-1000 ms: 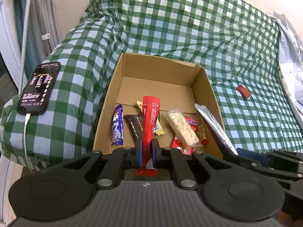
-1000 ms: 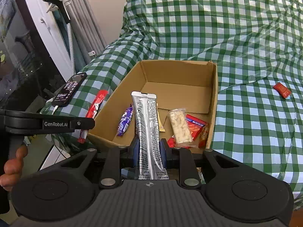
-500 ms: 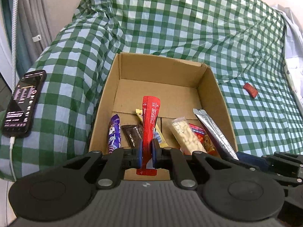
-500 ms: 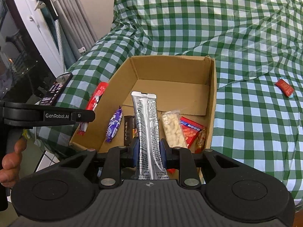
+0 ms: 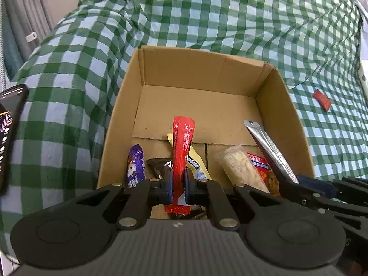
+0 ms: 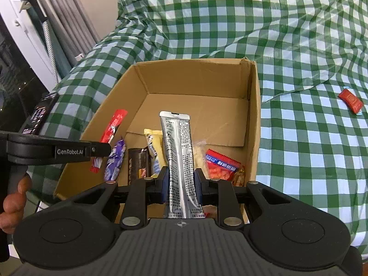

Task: Organize snacks
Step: 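Lower both tools into the box and open them to release the sticks, then move the left tool to the red sachet while the right tool approaches the blue stick pack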

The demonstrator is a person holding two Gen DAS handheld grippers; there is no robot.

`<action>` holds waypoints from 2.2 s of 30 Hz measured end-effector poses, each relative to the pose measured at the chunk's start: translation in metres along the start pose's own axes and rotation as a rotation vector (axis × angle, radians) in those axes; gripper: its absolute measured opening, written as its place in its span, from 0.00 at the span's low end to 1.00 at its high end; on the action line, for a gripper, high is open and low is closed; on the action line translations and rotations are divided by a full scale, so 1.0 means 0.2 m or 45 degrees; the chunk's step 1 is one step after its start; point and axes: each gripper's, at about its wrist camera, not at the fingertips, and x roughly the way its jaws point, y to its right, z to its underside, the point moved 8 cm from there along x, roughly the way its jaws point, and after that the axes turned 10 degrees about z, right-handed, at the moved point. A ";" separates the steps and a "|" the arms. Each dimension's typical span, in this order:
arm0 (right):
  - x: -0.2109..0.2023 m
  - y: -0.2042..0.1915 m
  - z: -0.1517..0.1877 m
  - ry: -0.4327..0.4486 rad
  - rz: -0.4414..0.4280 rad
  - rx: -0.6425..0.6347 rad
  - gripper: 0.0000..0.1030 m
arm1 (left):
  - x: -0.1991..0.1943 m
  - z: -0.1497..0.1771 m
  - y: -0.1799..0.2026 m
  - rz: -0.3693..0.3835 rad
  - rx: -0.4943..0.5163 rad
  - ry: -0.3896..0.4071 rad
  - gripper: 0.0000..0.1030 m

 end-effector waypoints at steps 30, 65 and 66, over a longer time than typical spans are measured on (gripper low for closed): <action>-0.36 -0.02 0.16 0.201 0.091 -0.063 0.94 | -0.39 0.41 -0.01 -0.168 -0.059 0.070 1.00; -0.78 0.55 0.30 0.467 0.281 0.179 0.95 | -0.47 0.11 0.72 -0.041 0.116 0.152 1.00; -0.78 0.65 0.29 0.471 0.317 0.227 0.95 | -0.42 0.03 0.80 -0.026 0.131 0.146 1.00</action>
